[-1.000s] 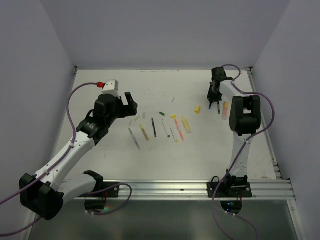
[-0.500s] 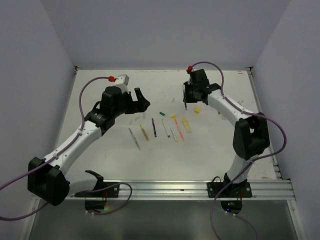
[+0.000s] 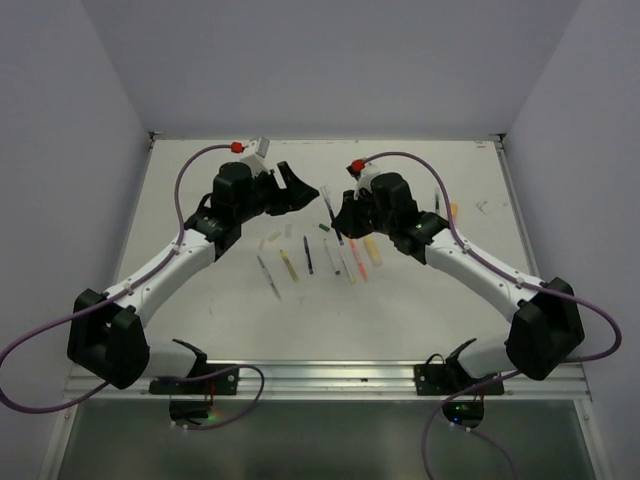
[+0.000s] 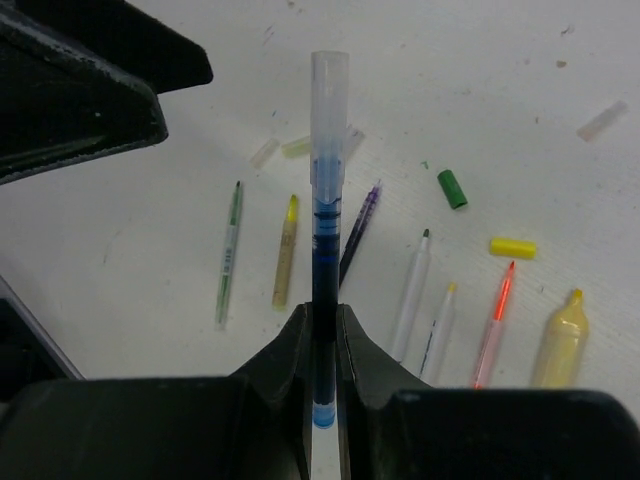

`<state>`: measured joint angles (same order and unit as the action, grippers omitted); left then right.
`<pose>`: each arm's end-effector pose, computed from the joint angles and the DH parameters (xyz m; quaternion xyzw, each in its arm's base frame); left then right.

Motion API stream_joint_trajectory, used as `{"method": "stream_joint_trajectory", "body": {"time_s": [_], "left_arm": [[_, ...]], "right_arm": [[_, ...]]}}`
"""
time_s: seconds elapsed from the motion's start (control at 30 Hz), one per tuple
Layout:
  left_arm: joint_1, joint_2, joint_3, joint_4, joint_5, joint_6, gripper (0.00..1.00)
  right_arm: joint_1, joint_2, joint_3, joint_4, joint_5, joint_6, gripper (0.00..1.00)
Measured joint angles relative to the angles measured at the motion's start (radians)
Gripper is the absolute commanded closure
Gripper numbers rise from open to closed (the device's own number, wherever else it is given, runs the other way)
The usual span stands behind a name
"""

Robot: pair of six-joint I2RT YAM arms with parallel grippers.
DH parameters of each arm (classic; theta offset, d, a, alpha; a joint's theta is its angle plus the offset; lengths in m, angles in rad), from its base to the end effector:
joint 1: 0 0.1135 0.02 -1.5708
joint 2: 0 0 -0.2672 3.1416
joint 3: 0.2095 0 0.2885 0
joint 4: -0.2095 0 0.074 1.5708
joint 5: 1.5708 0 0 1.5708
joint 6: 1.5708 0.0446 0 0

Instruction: Open the pen caps

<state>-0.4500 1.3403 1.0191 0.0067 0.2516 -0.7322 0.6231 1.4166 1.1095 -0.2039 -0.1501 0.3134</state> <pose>0.3167 -0.1653 0.3052 -0.0399 0.8051 -0.4092 0.4275 0.2958 0.2208 0.2917 -0.1701 0.8443 0.2852 0.4206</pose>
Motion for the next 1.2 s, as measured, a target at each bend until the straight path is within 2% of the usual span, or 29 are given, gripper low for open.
{"method": "stream_joint_trajectory", "body": {"time_s": [0.23,0.43,0.9,1.1,1.17,1.2], "left_arm": [[-0.047,0.024,0.000,0.076,0.029,-0.036,0.33],[-0.051,0.022,0.000,0.131,0.063,-0.034,0.34],[-0.026,-0.086,-0.046,0.206,0.197,-0.010,0.44],[-0.019,-0.108,-0.064,0.225,0.245,-0.009,0.56],[-0.016,-0.113,-0.069,0.233,0.256,-0.012,0.64],[-0.015,-0.116,-0.070,0.235,0.260,-0.014,0.72]], "right_arm": [[0.005,-0.055,-0.100,0.098,-0.102,0.039,1.00],[0.005,-0.097,-0.151,0.200,-0.187,0.093,1.00],[0.005,-0.144,-0.154,0.315,-0.348,0.171,1.00],[0.004,-0.143,-0.154,0.368,-0.408,0.211,1.00],[0.002,-0.143,-0.156,0.388,-0.427,0.222,1.00],[0.000,-0.143,-0.156,0.396,-0.438,0.226,1.00]]}}
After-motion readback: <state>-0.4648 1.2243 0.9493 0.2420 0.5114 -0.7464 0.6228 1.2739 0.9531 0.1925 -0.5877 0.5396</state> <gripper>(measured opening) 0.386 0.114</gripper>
